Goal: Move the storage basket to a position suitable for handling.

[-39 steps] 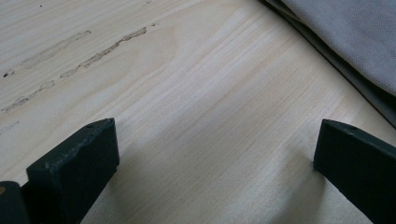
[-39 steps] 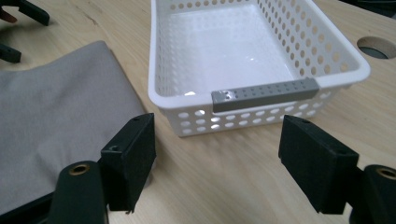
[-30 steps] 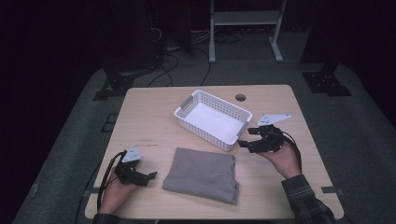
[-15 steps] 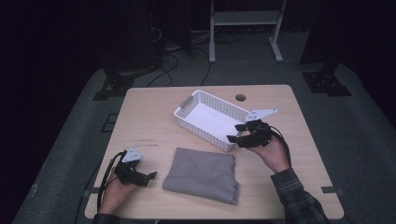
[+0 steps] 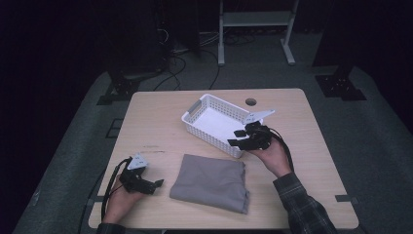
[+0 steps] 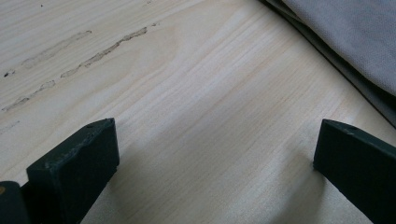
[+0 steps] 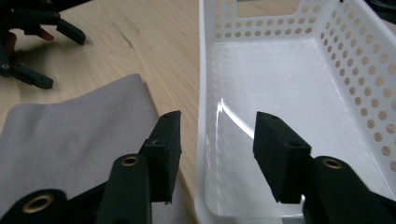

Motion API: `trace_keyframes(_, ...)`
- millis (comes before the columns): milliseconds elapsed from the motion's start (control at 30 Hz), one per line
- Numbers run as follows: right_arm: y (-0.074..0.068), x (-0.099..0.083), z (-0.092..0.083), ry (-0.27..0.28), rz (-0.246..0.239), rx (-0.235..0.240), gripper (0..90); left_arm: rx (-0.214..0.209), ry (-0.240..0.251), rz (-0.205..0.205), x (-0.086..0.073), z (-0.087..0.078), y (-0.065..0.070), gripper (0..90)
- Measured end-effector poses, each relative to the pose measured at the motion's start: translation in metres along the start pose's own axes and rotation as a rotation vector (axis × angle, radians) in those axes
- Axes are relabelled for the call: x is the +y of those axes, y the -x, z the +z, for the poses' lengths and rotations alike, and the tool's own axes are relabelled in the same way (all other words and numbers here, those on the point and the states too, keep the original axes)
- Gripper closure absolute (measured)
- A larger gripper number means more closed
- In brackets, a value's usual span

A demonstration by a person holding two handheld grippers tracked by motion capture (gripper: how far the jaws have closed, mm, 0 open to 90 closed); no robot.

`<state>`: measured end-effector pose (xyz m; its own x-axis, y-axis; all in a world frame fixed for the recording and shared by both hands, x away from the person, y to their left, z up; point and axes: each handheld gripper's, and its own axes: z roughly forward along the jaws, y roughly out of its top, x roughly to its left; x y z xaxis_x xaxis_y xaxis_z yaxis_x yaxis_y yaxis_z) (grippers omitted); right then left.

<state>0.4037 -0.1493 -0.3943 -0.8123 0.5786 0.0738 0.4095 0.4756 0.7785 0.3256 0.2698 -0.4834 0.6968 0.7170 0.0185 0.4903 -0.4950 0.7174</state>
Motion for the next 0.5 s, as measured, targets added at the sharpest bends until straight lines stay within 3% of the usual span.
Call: trace_keyframes(500,-0.004,0.016,0.028,-0.056,-0.038,0.017,60.4,-0.002,-0.004,0.000,0.000,0.000,0.000,0.0)
